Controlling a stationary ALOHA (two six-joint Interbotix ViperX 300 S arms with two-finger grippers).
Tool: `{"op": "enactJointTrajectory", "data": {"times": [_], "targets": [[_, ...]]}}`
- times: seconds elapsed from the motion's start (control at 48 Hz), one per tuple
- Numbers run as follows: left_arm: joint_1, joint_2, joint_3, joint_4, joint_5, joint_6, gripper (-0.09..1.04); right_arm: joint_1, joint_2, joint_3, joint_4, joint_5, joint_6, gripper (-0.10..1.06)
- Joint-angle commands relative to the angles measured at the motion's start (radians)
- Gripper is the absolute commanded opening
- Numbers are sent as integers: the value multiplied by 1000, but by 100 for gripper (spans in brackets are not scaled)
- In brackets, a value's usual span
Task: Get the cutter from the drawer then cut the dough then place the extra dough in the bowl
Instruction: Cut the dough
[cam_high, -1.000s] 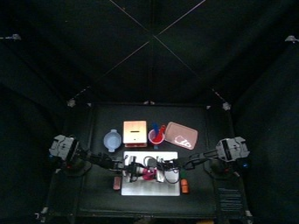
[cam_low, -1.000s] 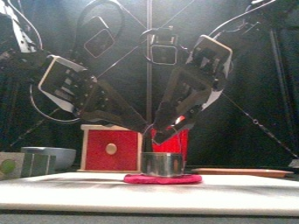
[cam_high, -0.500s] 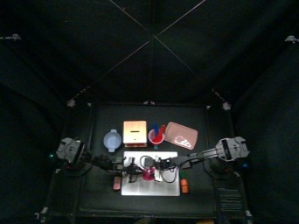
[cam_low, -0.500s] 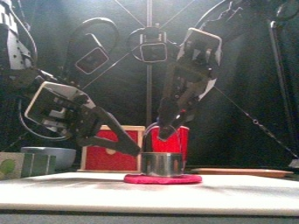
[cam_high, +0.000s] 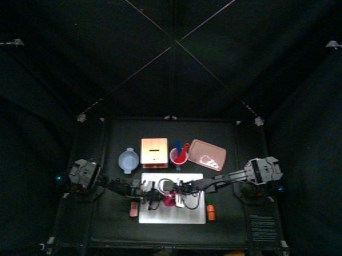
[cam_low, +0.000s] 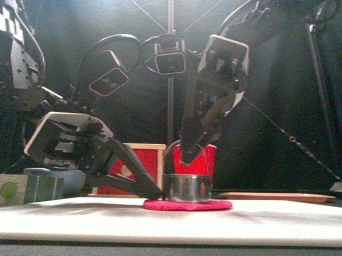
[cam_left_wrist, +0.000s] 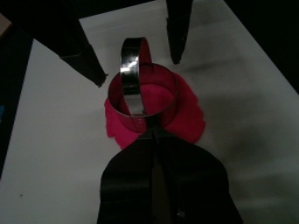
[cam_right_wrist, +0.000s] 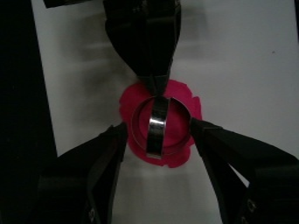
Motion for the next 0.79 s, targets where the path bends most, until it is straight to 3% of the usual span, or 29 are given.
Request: {"op": "enactJointTrajectory", "data": {"times": [0.021, 0.25, 0.604, 0.792], "targets": [[2, -6, -12, -8, 9, -2, 45, -2, -15, -34, -3, 11, 0, 91], [2, -5, -15, -12, 44, -2, 45, -2, 2, -52, -5, 46, -5, 85], [2, 0, -17, -12, 61, -2, 45, 2, 3, -69, -9, 64, -6, 51], [3, 0, -17, -12, 83, -2, 44, 2, -2, -97, -21, 106, -5, 49]]}}
